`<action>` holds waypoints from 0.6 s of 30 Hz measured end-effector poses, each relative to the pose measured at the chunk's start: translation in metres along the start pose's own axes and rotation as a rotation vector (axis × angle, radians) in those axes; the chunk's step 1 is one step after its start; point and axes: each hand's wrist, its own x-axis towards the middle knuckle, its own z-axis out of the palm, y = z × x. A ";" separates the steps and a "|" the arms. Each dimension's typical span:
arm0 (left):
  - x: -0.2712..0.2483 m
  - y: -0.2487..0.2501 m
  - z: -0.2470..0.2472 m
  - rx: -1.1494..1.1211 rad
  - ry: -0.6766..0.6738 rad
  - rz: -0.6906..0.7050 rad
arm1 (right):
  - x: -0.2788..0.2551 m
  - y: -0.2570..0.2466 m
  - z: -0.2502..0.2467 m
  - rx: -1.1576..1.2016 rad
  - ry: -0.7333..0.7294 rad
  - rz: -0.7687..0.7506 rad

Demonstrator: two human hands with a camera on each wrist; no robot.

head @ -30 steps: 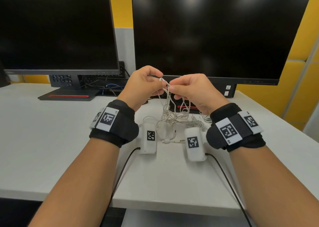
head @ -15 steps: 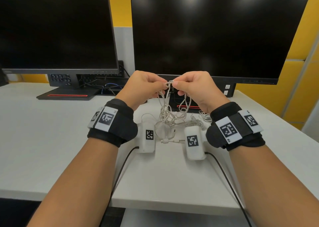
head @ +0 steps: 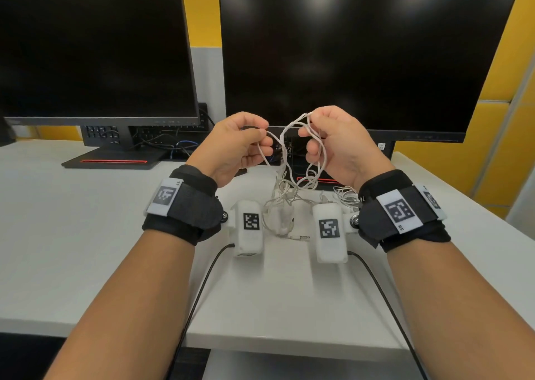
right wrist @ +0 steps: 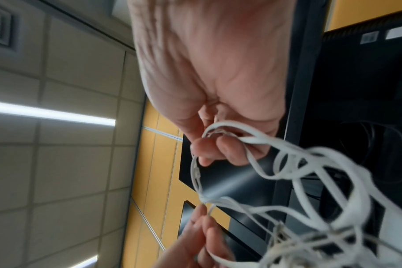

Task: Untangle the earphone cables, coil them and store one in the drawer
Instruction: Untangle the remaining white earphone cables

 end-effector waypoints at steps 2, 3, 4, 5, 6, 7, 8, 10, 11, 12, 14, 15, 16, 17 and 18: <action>0.000 0.000 0.001 0.044 0.016 -0.010 | 0.000 0.000 -0.001 0.060 -0.014 -0.006; -0.001 0.001 0.001 0.077 0.005 -0.022 | -0.001 0.000 0.000 0.102 -0.034 -0.008; -0.001 0.001 0.002 0.116 -0.021 -0.040 | -0.002 0.000 0.001 0.145 -0.058 -0.010; -0.002 0.001 0.002 0.161 -0.065 -0.061 | -0.002 0.000 0.002 0.185 -0.083 -0.014; -0.004 0.002 0.003 0.211 -0.125 -0.082 | -0.003 0.000 0.003 0.217 -0.108 -0.020; -0.005 0.002 0.003 0.268 -0.189 -0.096 | -0.003 0.000 0.003 0.239 -0.130 -0.030; -0.008 0.003 0.003 0.330 -0.244 -0.102 | -0.004 0.001 0.003 0.242 -0.148 -0.045; -0.009 0.003 0.005 0.438 -0.318 -0.107 | -0.004 0.000 0.003 0.201 -0.173 -0.086; -0.009 0.002 0.006 0.476 -0.338 -0.109 | -0.005 0.000 0.003 0.181 -0.182 -0.105; -0.008 0.002 0.007 0.503 -0.349 -0.113 | -0.005 0.000 0.002 0.173 -0.186 -0.122; -0.006 -0.001 0.006 0.503 -0.367 -0.105 | -0.003 -0.001 0.003 0.176 -0.168 -0.165; -0.005 -0.002 0.004 0.485 -0.376 -0.101 | -0.002 -0.001 0.003 0.169 -0.139 -0.191; -0.004 -0.003 0.004 0.457 -0.380 -0.101 | -0.001 0.000 0.003 0.154 -0.099 -0.220; -0.003 -0.004 0.002 0.421 -0.375 -0.109 | 0.000 0.001 0.003 0.135 -0.050 -0.247; -0.003 -0.004 0.002 0.376 -0.366 -0.125 | 0.002 0.002 0.003 0.123 -0.003 -0.269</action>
